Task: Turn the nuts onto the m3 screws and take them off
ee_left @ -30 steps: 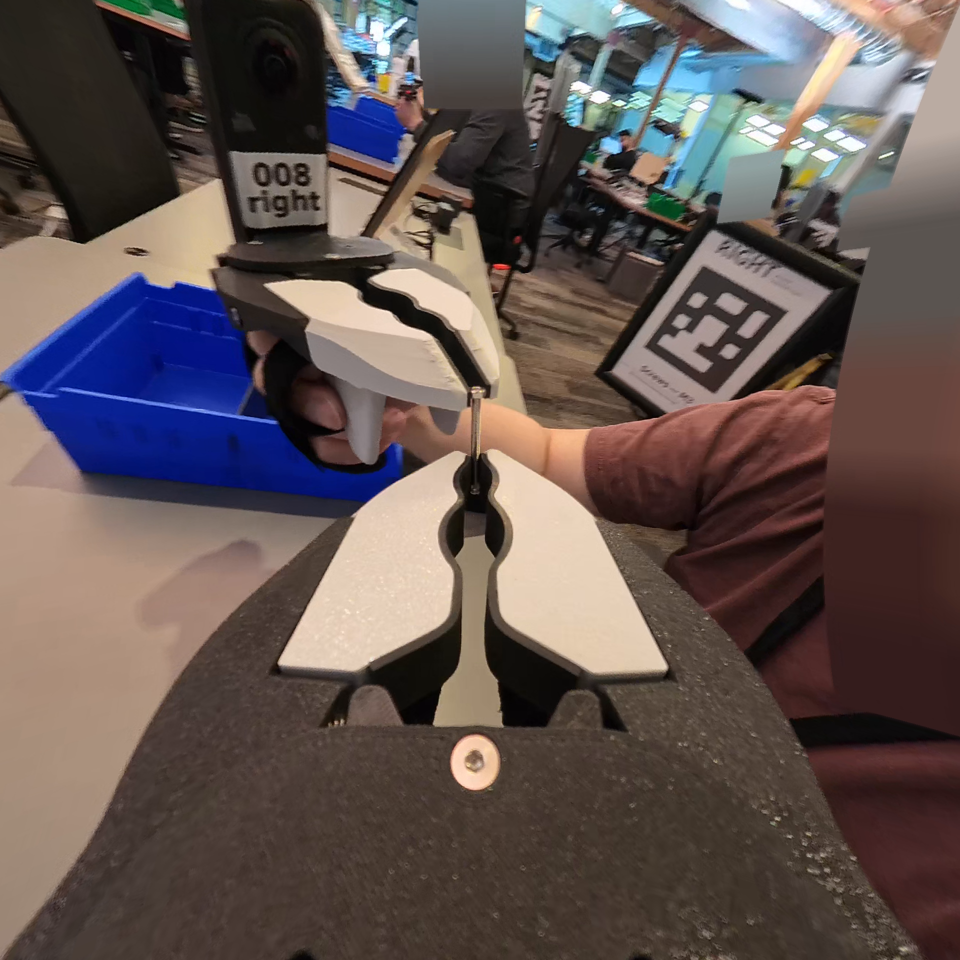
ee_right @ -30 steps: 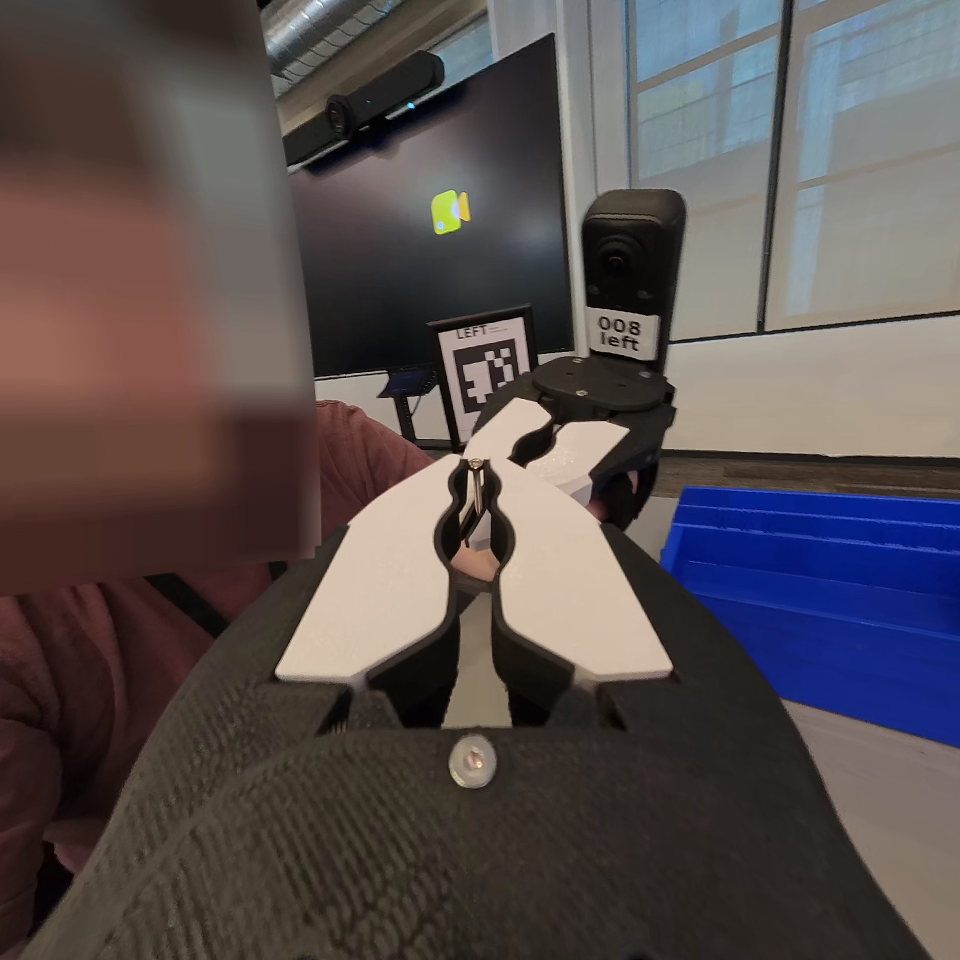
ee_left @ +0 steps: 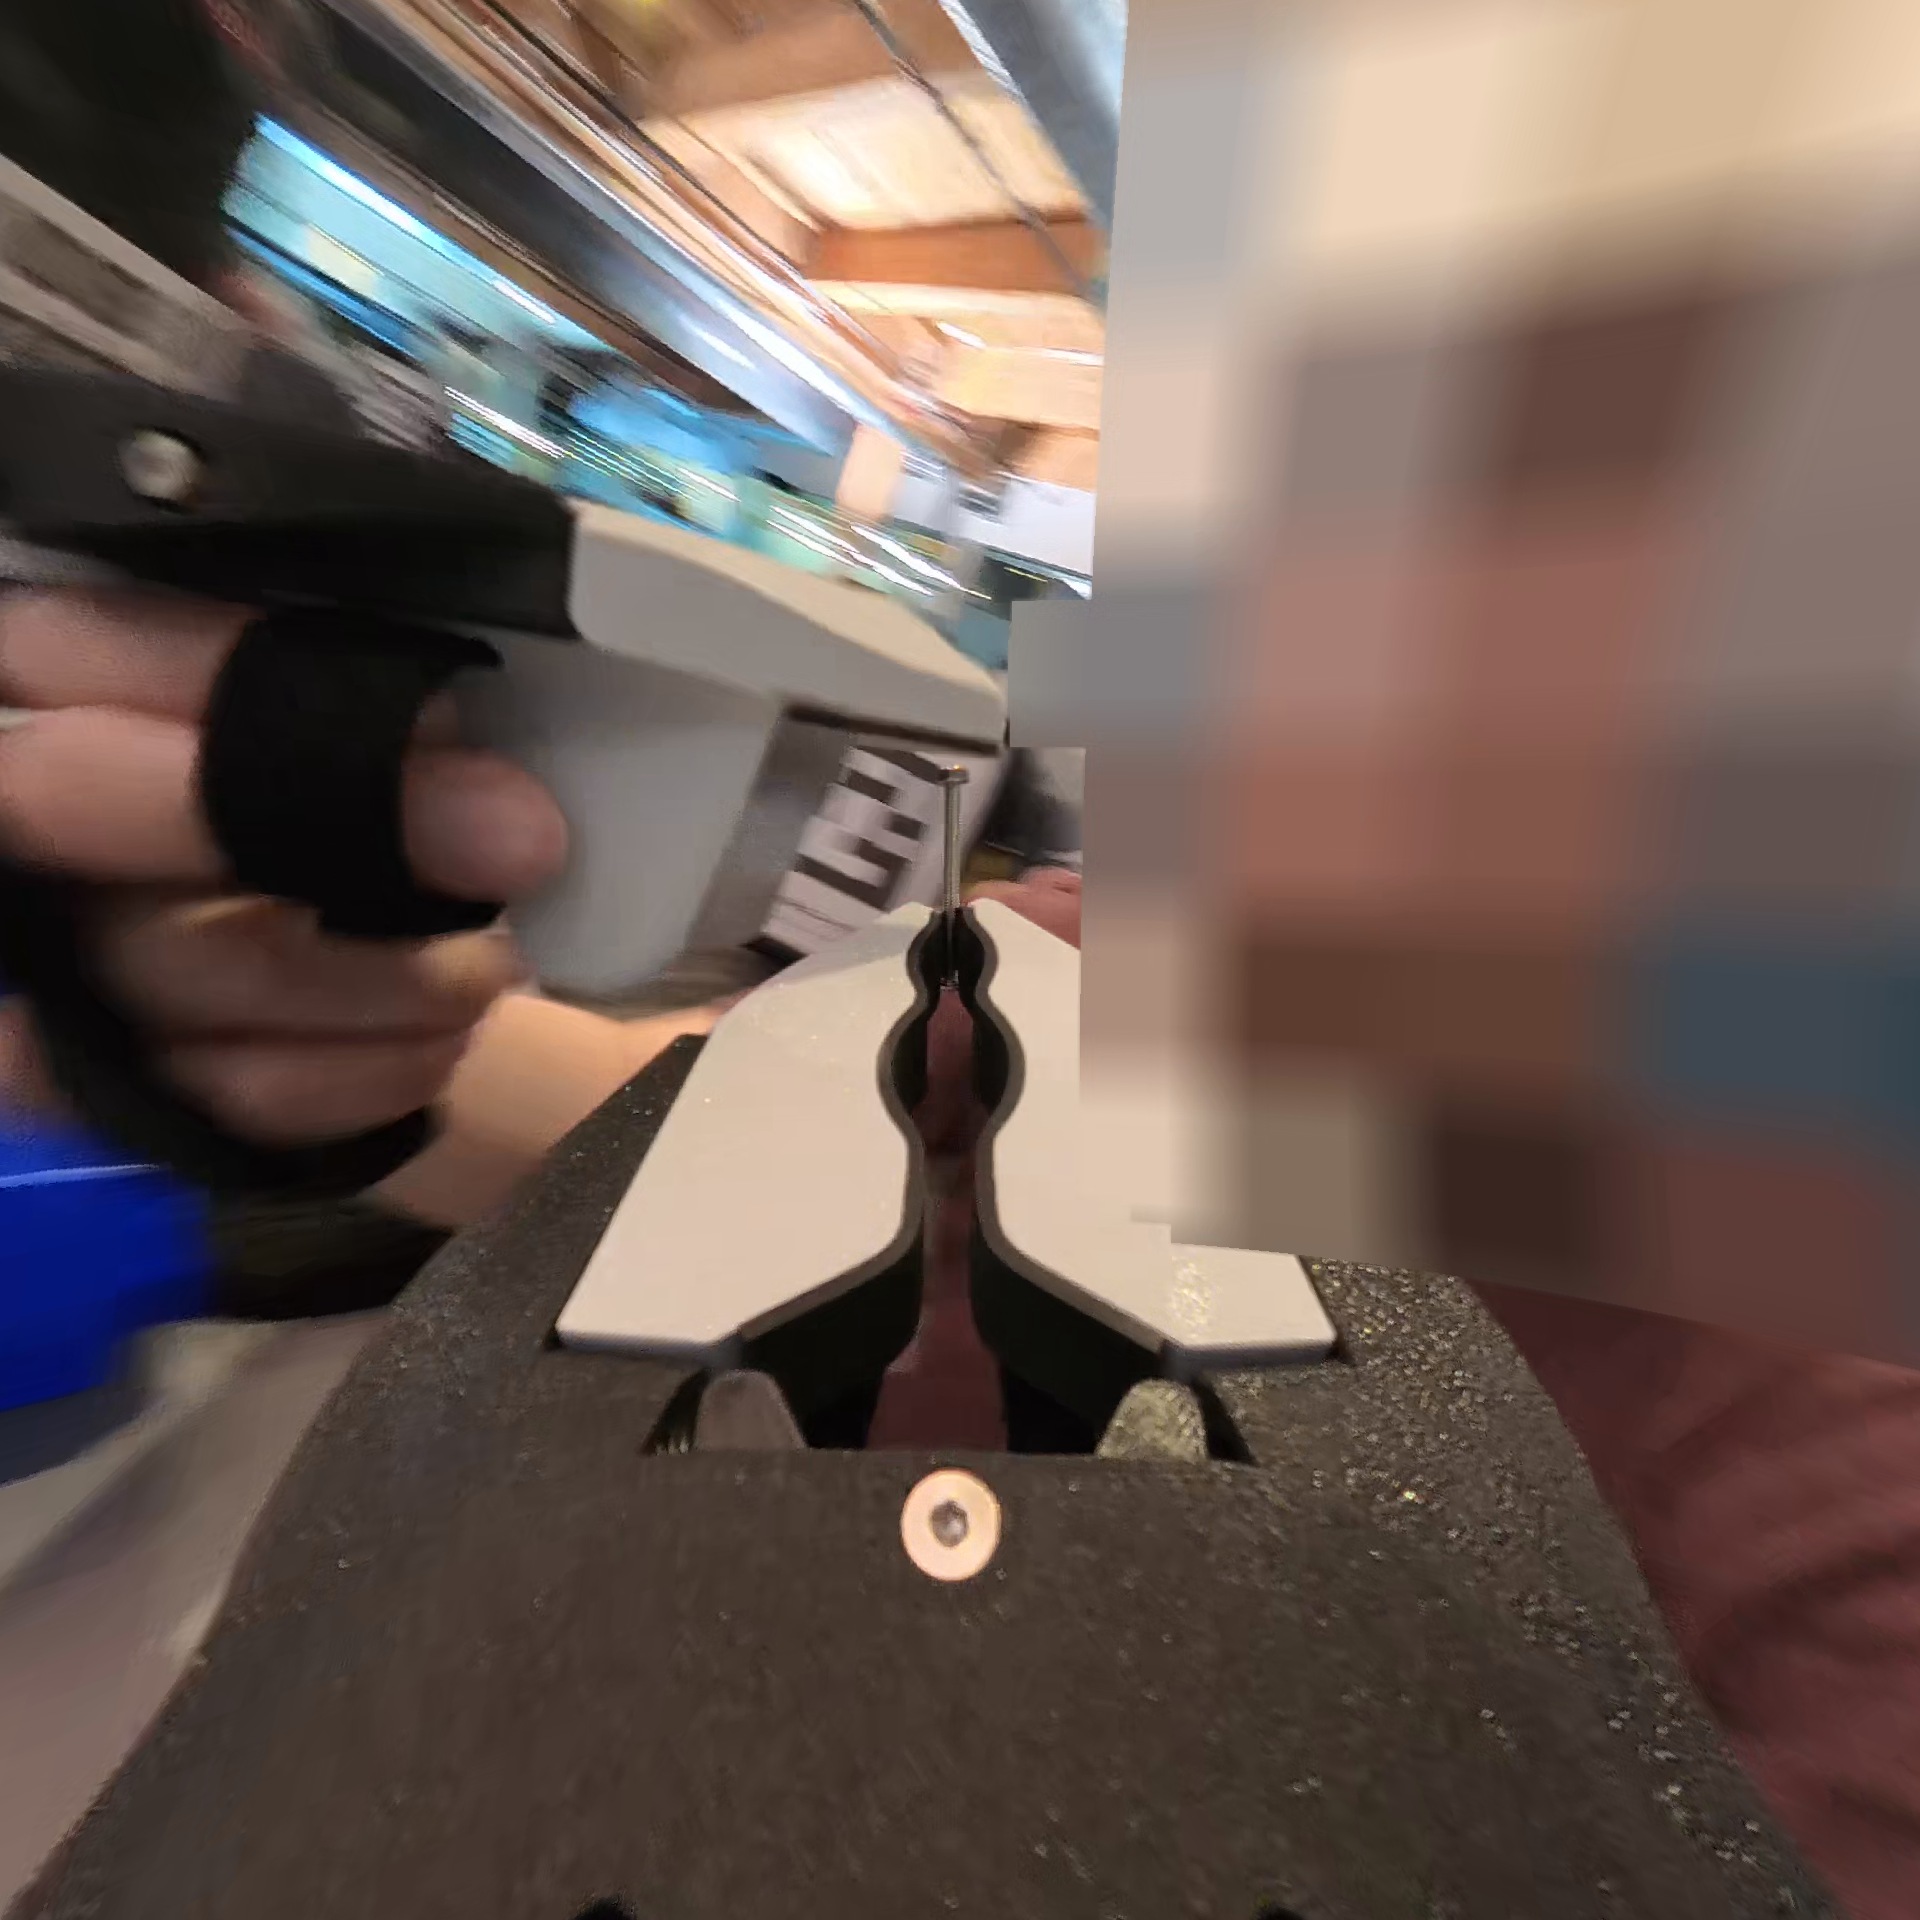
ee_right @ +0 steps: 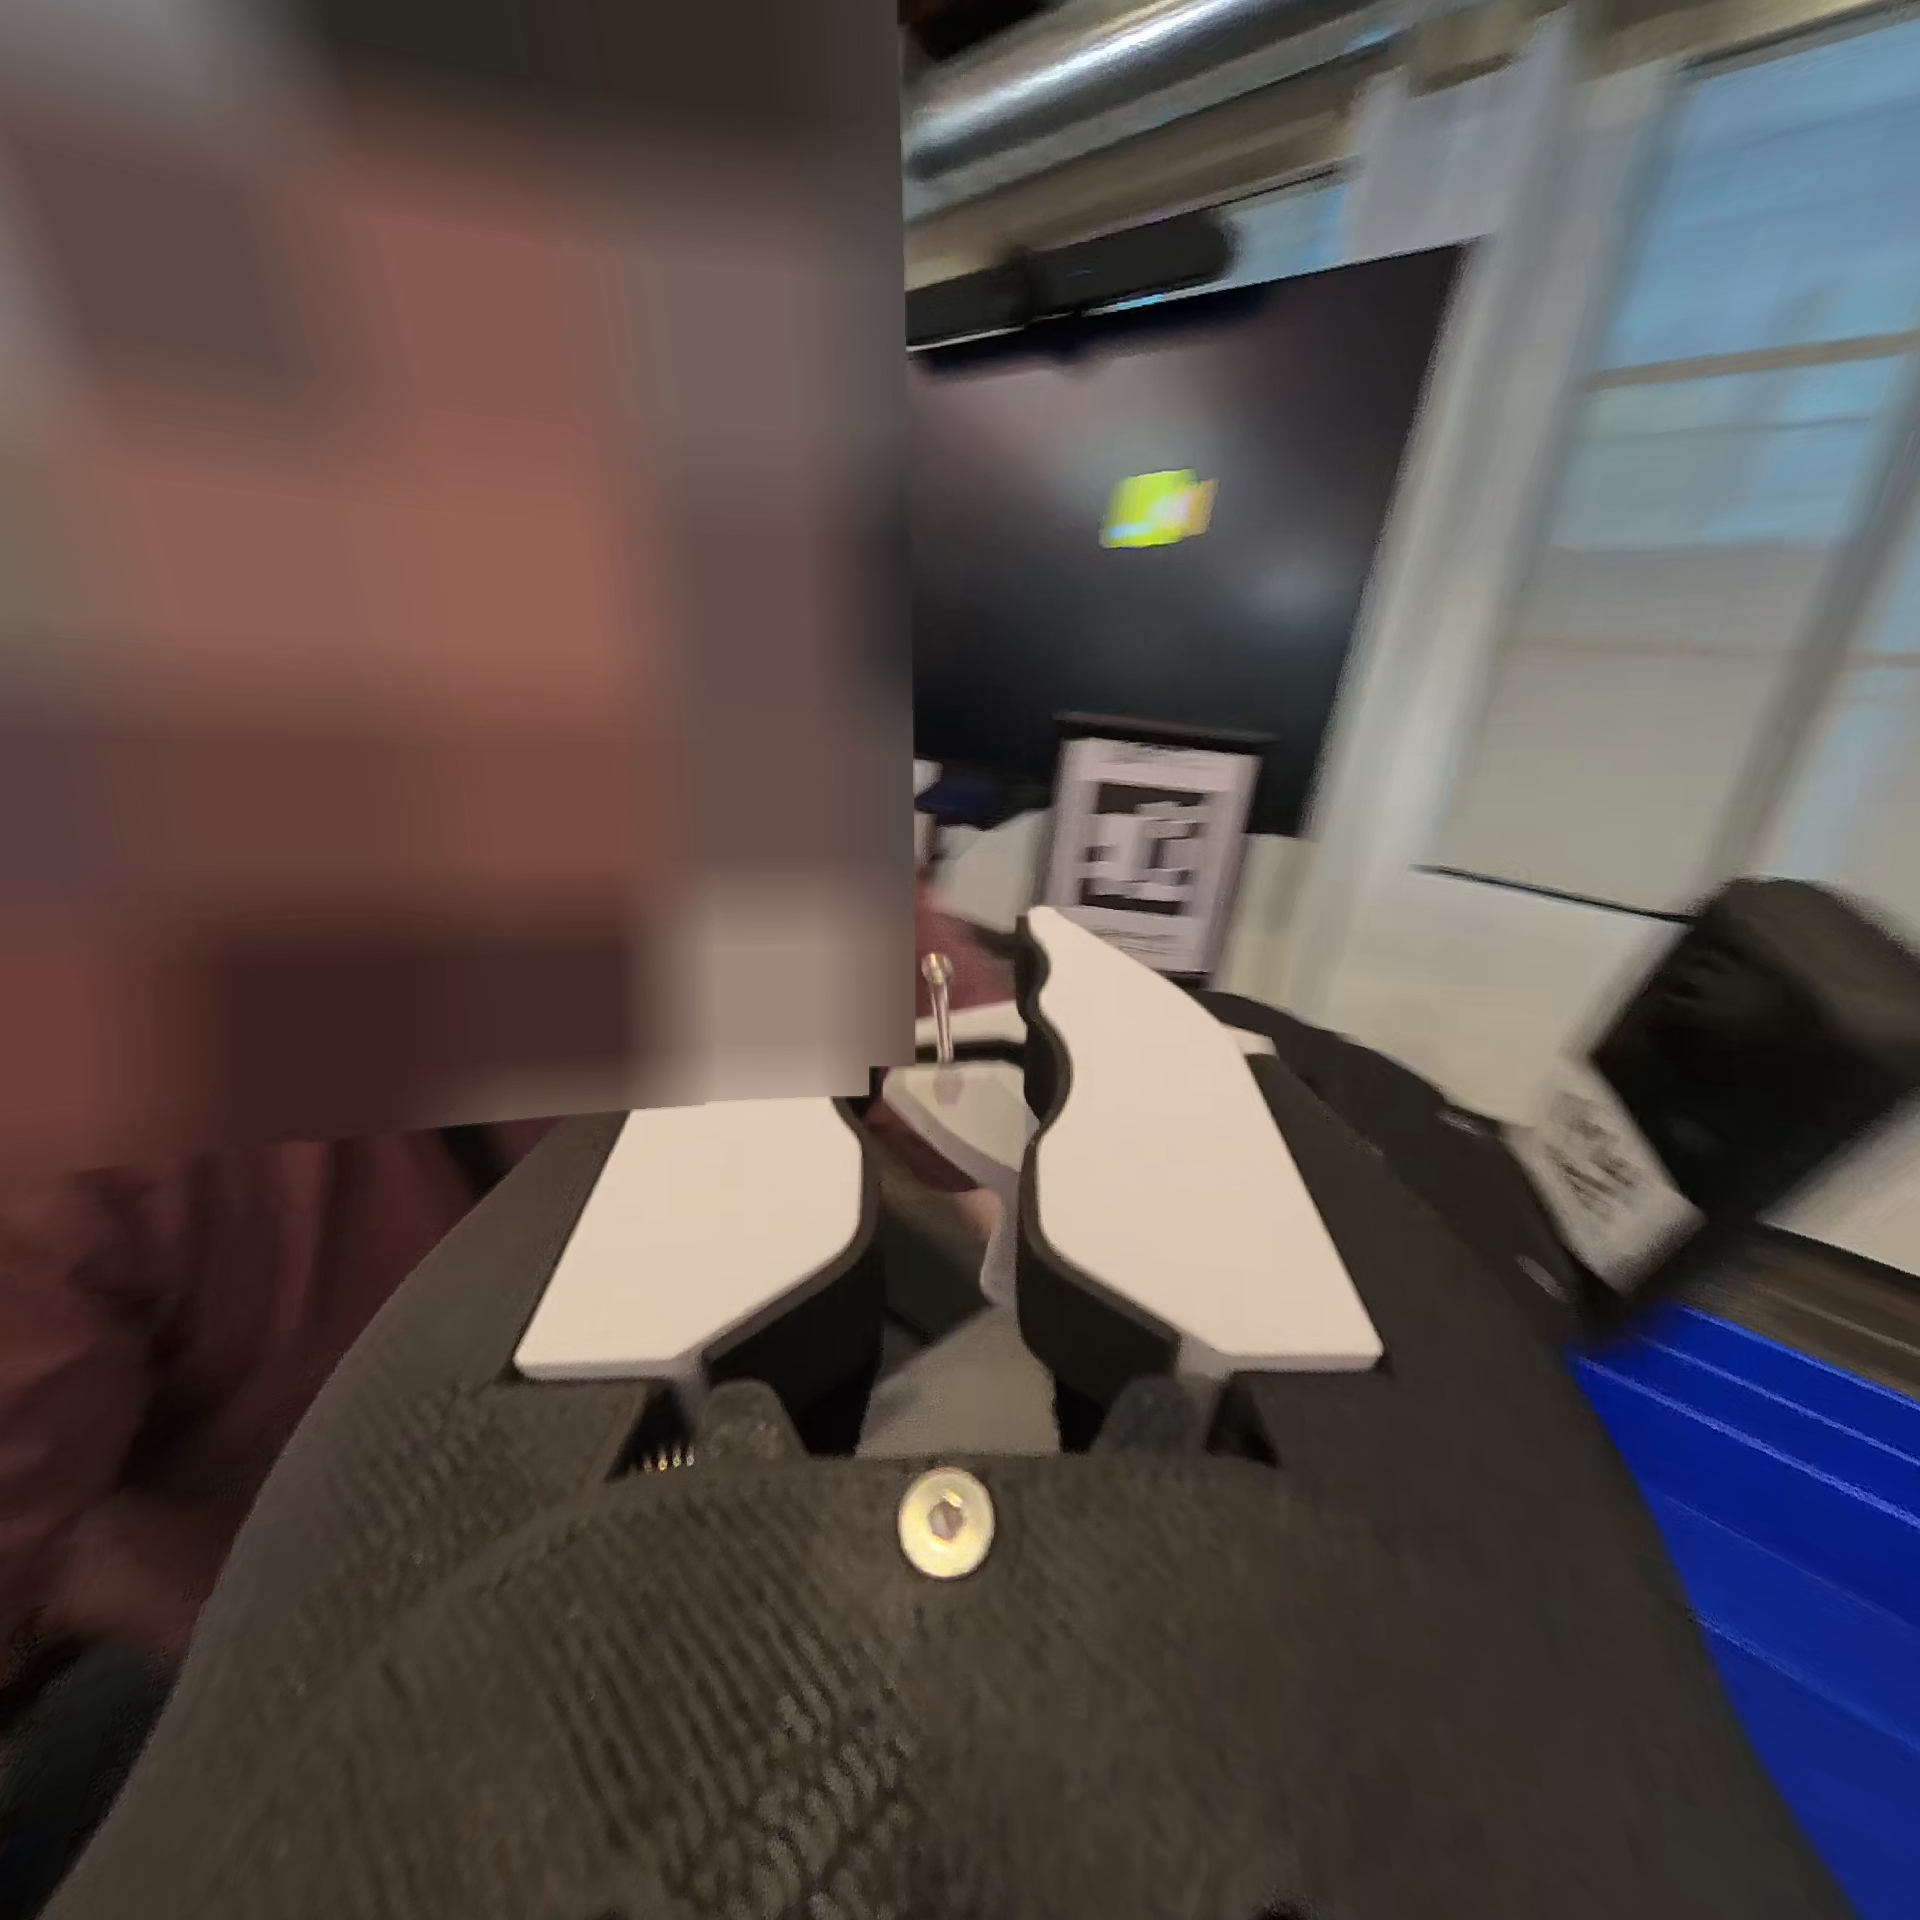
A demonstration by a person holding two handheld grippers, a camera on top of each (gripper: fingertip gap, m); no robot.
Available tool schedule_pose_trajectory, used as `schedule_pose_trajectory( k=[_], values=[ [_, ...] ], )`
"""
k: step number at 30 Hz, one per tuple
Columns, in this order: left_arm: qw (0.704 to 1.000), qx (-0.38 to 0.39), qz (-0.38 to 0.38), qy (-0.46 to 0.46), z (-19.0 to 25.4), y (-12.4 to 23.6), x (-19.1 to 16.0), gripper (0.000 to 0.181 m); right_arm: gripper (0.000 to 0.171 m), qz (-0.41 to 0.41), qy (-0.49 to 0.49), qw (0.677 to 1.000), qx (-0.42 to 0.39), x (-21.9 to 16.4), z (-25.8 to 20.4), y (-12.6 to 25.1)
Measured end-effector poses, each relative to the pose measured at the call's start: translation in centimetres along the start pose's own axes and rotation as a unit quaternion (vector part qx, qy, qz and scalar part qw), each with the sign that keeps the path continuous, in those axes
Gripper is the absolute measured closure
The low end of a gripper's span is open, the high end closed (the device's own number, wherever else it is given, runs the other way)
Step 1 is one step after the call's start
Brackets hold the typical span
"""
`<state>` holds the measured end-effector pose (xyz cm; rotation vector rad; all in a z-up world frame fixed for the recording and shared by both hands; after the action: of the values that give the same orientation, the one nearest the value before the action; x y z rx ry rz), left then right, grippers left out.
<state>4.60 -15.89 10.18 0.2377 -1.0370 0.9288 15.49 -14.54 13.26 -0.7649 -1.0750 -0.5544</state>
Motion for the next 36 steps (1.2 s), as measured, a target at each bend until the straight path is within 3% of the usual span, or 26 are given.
schedule_pose_trajectory(
  k=[2,5,10,16,20,36],
  values=[
    [0.993,0.091,0.033,-0.062,0.1,1.1,0.9,0.179,0.147,-0.016,0.030,0.995,-0.089,1.1,0.5,0.7],
    [0.948,0.256,0.074,-0.175,0.6,2.7,1.9,0.179,0.147,-0.023,0.078,0.974,-0.211,2.6,0.8,1.7],
    [0.873,0.384,0.093,-0.286,2.1,3.4,2.3,0.179,0.150,-0.061,0.107,0.936,-0.329,2.7,1.5,1.9],
    [0.856,0.403,0.106,-0.305,2.7,3.4,2.3,0.179,0.156,-0.073,0.093,0.937,-0.330,1.8,1.7,0.9],
    [0.858,0.404,0.103,-0.300,2.6,3.5,2.3,0.179,0.156,-0.079,0.086,0.929,-0.352,1.5,1.9,0.9],
    [0.861,0.402,0.091,-0.299,2.3,2.9,2.1,0.179,0.165,-0.083,0.048,0.944,-0.316,0.9,2.2,0.7]
  ],
)
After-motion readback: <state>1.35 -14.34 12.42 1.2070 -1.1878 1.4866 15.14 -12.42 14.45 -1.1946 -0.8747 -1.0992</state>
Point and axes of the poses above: each gripper's, where its closed fingertips meet, y back along the fingers, x out of its top, z = x × y across the jaws, the point moved 8 cm from there along y, back along the fingers, and after that the axes turned 8 degrees about y, right-handed, at the moved point
